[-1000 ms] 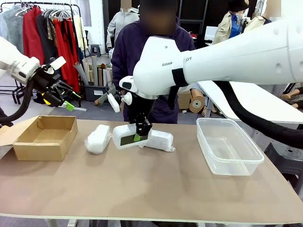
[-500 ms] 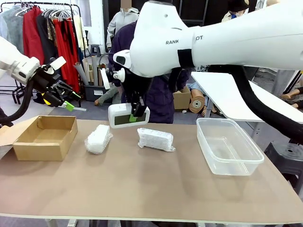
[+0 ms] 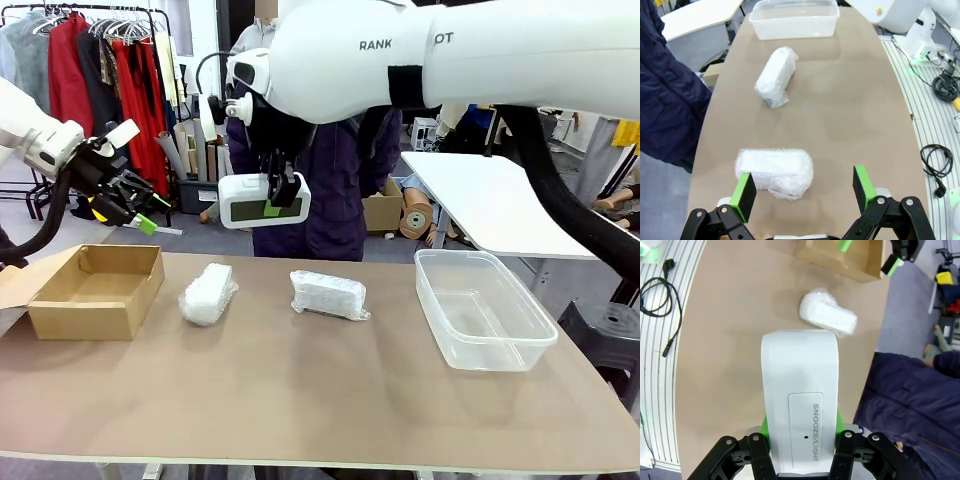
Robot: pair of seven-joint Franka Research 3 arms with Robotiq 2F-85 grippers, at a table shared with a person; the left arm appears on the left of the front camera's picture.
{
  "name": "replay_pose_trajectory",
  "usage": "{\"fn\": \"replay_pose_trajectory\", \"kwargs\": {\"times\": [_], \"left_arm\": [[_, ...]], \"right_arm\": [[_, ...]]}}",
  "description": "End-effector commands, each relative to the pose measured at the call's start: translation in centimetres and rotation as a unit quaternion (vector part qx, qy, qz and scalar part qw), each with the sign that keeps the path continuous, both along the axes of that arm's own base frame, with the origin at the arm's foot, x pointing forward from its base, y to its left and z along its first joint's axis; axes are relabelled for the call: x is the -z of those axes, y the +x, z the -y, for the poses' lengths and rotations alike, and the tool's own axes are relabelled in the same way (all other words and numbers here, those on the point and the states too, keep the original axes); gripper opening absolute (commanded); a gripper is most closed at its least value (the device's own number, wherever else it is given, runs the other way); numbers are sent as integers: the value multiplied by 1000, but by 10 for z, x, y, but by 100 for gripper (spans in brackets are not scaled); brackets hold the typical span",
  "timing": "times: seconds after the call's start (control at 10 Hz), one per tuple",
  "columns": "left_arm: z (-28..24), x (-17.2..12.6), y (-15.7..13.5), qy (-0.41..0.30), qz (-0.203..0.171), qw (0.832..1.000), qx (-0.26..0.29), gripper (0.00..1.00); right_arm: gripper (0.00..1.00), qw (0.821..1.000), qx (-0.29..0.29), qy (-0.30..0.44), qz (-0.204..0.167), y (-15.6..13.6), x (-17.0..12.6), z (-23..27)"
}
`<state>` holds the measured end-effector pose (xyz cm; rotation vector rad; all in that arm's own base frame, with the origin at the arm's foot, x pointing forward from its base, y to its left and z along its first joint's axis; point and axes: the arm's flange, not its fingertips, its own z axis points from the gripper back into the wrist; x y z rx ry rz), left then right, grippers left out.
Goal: Separate and place wrapped and unwrapped clocks.
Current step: Pick up the Digital clock indicated by the person.
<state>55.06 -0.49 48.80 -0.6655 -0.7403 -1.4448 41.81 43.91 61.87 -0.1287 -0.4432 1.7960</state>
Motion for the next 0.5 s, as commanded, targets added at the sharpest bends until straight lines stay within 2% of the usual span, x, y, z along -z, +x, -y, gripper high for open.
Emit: {"fn": "replay_pose_trajectory", "kwargs": {"times": [0.0, 0.4], "left_arm": [[0, -1, 0, -2, 1, 1000, 1, 100], [0, -1, 0, -2, 1, 1000, 1, 100]], "right_arm": [[0, 1000, 24, 2, 7, -1, -10, 2], [0, 1000, 4, 3, 3, 0, -5, 1]]}}
